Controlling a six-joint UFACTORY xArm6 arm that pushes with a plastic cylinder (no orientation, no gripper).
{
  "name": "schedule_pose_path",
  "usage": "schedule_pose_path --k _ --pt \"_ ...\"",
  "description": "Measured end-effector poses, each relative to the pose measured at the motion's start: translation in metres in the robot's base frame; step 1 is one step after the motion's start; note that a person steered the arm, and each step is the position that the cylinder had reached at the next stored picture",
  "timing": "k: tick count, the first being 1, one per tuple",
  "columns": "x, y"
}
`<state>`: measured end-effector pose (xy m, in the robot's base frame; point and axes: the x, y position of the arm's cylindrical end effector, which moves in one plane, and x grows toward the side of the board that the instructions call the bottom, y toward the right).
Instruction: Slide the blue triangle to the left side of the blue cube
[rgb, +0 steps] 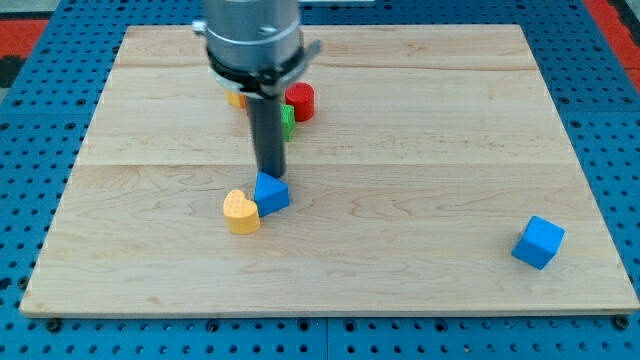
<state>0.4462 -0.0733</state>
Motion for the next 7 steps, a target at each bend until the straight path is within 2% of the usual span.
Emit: schedule_pose_path --k 1,2,3,4,5,6,7 --pt "0.026 -0.036" --pt "0.034 0.036" --pt "0.024 0.128" --pt "0.022 0.112" --pt "-0.003 0.024" --pt "0.04 -0.009" --pt "0.038 0.119"
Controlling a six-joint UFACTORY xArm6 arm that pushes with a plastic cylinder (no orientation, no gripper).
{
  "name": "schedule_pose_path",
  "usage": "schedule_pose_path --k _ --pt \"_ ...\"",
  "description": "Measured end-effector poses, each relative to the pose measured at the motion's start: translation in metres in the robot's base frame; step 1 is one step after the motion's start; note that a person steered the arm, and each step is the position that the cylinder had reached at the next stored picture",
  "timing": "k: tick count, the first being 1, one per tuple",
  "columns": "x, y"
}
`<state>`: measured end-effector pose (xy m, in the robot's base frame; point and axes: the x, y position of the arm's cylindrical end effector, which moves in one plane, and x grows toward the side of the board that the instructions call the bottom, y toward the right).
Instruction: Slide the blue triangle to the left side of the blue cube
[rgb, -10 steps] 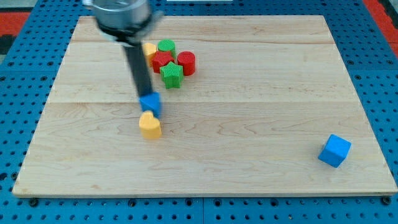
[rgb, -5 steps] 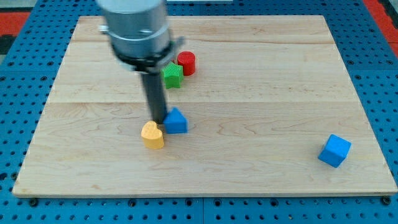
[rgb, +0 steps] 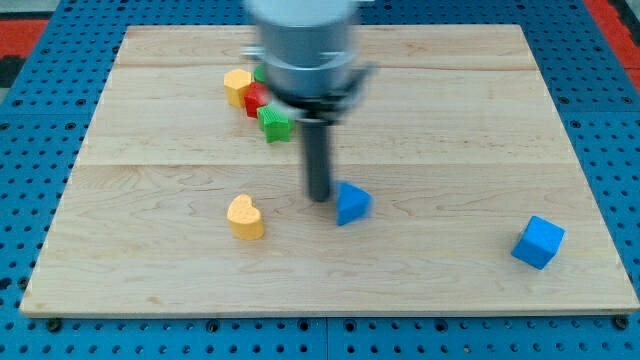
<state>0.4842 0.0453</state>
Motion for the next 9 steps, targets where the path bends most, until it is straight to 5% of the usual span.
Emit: schedule_pose_path --k 1,2,3,4,6,8,9 --pt "0.007 0.031" --pt "-0.002 -0.03" --pt "0.015 -0.015" --pt "0.019 0.064" --pt "0.007 0.029" --pt "0.031 0.102" --pt "0.021 0.088"
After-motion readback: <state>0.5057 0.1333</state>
